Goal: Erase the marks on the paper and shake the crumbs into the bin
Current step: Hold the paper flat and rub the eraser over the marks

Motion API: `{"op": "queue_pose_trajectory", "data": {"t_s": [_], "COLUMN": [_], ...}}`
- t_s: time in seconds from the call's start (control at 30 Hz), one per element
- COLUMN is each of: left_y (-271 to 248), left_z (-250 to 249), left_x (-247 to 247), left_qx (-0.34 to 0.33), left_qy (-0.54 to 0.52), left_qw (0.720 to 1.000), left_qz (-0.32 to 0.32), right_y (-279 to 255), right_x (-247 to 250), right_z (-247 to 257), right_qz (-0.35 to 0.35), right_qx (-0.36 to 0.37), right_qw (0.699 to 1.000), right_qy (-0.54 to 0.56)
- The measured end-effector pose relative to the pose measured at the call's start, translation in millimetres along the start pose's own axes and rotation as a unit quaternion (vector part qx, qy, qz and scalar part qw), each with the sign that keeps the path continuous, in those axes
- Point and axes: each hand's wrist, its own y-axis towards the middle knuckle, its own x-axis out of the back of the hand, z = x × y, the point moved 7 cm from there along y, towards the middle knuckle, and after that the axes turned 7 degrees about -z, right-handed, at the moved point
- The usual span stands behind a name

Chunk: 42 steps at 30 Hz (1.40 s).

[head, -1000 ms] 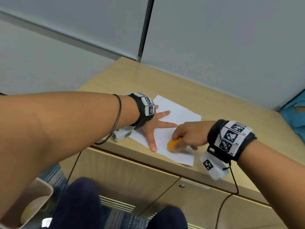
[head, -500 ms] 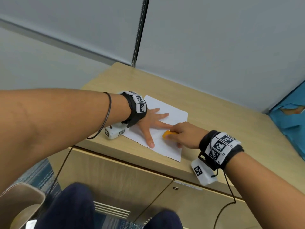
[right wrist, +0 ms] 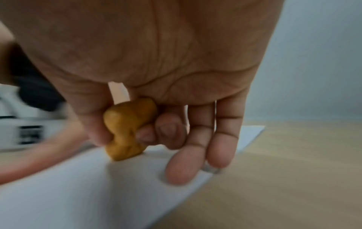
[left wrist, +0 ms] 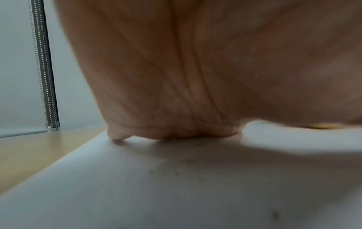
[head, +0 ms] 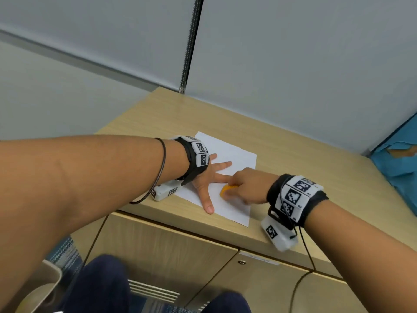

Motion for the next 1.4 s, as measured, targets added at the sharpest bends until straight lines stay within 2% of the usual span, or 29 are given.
{"op": "queue_pose_trajectory", "data": {"t_s": [0.1, 0.17, 0.23, 0.33, 0.4, 0.5, 0.57, 0.63, 0.7, 0.8, 0.9, 0.97, 1.07, 1.13, 1.23, 1.27, 1.37, 1.4], "left_y": [3.0, 3.0, 1.9, 1.8, 1.2, 1.4, 2.6, 4.1, 5.0, 2.5, 2.9, 3.8, 3.1, 2.6, 3.4, 3.3, 1.6, 1.2], "left_z": [2.2, 3.2, 2.8, -0.5, -0.3, 2.7, 3.3, 3.2, 3.3, 4.9, 3.3, 4.1, 4.4, 3.1, 2.4, 2.4, 3.5, 2.9], "left_x": [-0.5, 0.1, 0.8, 2.2, 1.7, 0.5, -0.2, -0.3, -0.6, -0.7, -0.3, -1.5, -1.4, -0.5, 0.6, 1.1, 0.7, 1.3], "left_qx": [0.006, 0.01, 0.011, 0.005, 0.003, 0.001, 0.003, 0.004, 0.004, 0.007, 0.007, 0.011, 0.011, 0.011, 0.009, 0.008, 0.011, 0.01], "left_qy": [0.003, 0.008, 0.005, -0.001, -0.002, -0.005, -0.007, -0.004, -0.001, -0.009, -0.018, -0.024, -0.023, -0.026, -0.021, -0.022, -0.024, -0.024], "left_qw": [1.0, 1.0, 1.0, 1.0, 1.0, 1.0, 1.0, 1.0, 1.0, 1.0, 1.0, 0.999, 0.999, 0.999, 0.999, 0.999, 0.999, 0.999], "left_qz": [-0.005, 0.003, 0.007, -0.003, -0.007, -0.008, -0.01, -0.012, -0.014, -0.013, -0.022, -0.027, -0.024, -0.024, -0.028, -0.028, -0.024, -0.024], "right_y": [6.7, -1.4, -9.1, 4.6, 10.9, 3.2, 6.6, 13.5, 16.1, 6.5, 17.3, 22.3, 12.9, 9.7, 19.2, 21.4, 20.0, 18.8], "right_x": [7.2, -4.5, -12.1, 3.5, 5.3, -11.5, -8.2, 1.2, -0.6, -12.6, 2.5, 6.1, -6.4, -5.9, 6.3, 4.7, -14.1, -14.7], "right_z": [-15.6, -1.3, 5.7, -12.3, -14.2, 9.6, 6.0, -2.8, 1.8, 21.9, -5.0, -18.5, -10.9, -12.1, -24.8, -27.4, -25.9, -25.2], "right_qz": [-0.038, -0.008, 0.033, -0.018, -0.057, -0.021, -0.01, -0.035, -0.063, -0.027, -0.027, -0.041, 0.011, 0.037, -0.025, -0.024, 0.054, 0.06], "right_qx": [-0.023, 0.021, 0.03, -0.007, -0.002, 0.055, 0.033, 0.017, 0.035, 0.076, 0.017, 0.005, 0.029, 0.013, -0.008, -0.009, 0.003, 0.001], "right_qw": [0.999, 1.0, 0.999, 1.0, 0.998, 0.998, 0.999, 0.999, 0.996, 0.997, 0.999, 0.999, 0.999, 0.996, 0.998, 0.997, 0.994, 0.993], "right_qy": [-0.007, 0.004, 0.025, -0.006, -0.027, -0.02, -0.003, -0.023, -0.043, -0.012, -0.034, -0.031, 0.041, 0.078, 0.065, 0.073, 0.097, 0.106]}}
